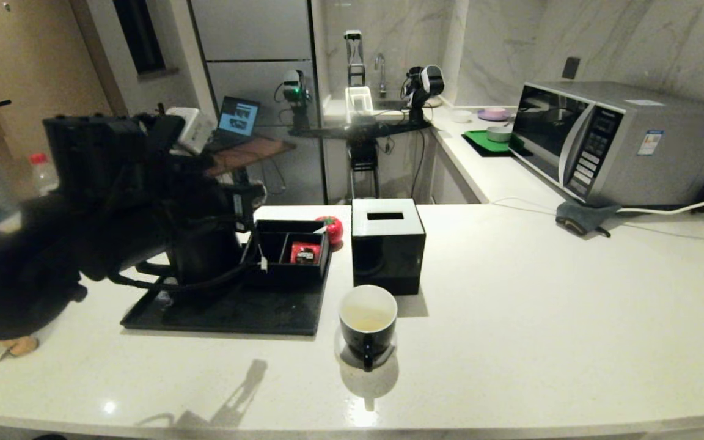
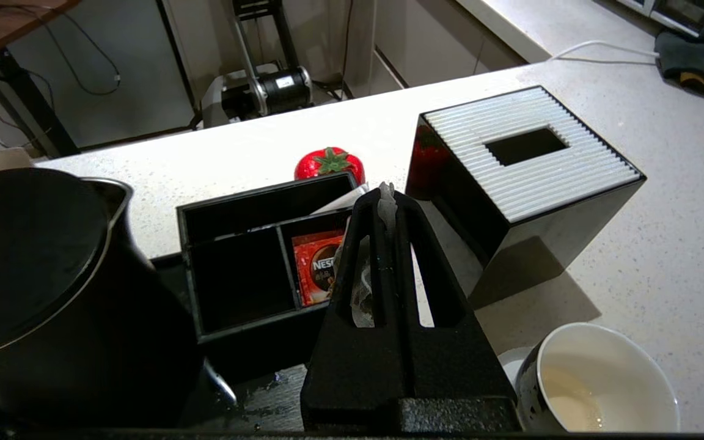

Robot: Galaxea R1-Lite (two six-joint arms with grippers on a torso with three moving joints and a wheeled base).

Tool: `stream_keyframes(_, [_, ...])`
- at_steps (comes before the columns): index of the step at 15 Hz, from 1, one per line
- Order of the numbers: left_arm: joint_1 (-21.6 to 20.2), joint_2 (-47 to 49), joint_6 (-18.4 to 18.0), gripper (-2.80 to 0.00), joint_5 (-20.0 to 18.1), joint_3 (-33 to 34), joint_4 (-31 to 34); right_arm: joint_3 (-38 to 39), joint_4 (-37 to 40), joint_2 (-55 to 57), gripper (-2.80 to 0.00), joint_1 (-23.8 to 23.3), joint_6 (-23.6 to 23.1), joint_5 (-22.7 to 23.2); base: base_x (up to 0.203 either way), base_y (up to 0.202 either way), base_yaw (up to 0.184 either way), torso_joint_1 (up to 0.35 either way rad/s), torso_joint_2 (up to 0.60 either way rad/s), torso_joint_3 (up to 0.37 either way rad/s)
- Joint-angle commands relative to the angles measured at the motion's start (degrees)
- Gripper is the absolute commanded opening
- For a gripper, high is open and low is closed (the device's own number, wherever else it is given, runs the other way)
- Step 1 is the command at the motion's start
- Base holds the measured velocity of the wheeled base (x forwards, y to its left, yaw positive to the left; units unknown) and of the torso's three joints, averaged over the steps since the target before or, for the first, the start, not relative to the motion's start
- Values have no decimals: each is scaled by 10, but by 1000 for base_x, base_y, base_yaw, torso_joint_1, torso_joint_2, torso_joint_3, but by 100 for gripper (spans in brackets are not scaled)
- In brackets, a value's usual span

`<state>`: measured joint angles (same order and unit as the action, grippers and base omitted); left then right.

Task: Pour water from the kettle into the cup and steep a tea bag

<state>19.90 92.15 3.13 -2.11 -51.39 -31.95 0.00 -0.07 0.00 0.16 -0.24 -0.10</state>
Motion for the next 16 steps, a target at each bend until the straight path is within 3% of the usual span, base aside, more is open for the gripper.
stream_keyframes(1, [-2,-21,1,-280,0,9,-1,0,0,0,-280,0,0,0,0,0,0,0,0,0])
stream_keyframes(16, [-2,-51,1,-280,0,41,1,0,0,0,-280,0,-5,-1,0,0,0,0,0,0])
